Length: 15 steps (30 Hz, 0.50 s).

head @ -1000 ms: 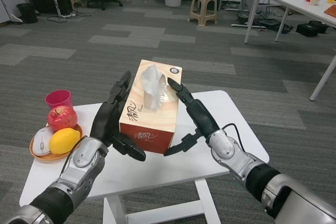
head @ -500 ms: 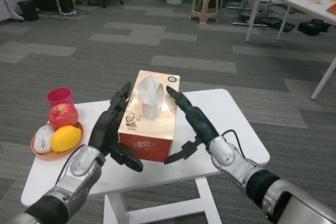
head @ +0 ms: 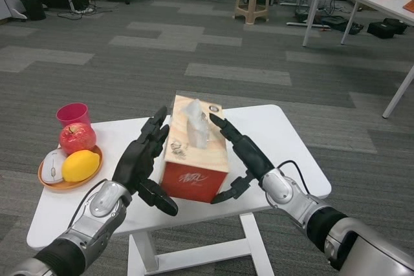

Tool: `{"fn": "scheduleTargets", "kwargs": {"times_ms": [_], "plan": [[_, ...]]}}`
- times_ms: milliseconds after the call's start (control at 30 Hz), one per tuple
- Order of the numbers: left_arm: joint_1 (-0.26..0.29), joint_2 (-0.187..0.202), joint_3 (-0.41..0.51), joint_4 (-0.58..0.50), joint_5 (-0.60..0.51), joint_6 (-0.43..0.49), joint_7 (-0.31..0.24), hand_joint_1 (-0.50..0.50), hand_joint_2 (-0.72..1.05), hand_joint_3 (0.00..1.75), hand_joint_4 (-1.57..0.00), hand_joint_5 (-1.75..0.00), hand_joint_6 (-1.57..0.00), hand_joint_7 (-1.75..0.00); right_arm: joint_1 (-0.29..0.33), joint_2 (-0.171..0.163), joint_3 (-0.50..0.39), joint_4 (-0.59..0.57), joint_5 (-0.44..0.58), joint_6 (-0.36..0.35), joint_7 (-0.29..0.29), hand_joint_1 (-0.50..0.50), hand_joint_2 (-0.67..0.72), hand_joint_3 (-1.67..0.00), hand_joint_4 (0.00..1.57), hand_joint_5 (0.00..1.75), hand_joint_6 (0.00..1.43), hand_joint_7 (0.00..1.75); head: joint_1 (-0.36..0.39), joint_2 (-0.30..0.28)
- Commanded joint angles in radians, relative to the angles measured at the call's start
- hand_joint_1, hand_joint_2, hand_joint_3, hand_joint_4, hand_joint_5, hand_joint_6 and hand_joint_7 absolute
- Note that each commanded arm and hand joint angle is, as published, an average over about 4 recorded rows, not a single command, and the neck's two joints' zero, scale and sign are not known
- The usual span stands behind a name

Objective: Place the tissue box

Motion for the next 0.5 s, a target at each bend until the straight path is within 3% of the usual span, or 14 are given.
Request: {"fn": "scheduleTargets", "kwargs": {"times_ms": [33, 500], "plan": [[0.005, -0.015, -0.031, 0.032, 0.022, -0.001, -0.033, 0.50, -0.37, 0.00, 0.00, -0.62, 0.00, 0.00, -0.023, 0.009, -0.009, 0.026, 0.007, -0.002, -0.013, -0.46, -0.54, -0.79, 0.00, 0.00, 0.00, 0.14, -0.004, -0.006], [-0.023, -0.020, -0.085, 0.172, 0.006, -0.001, -0.035, 0.50, -0.37, 0.00, 0.00, -0.62, 0.00, 0.00, -0.030, 0.013, 0.057, 0.091, 0.000, 0.013, -0.013, -0.46, -0.54, -0.79, 0.00, 0.00, 0.00, 0.14, -0.004, -0.029]]}}
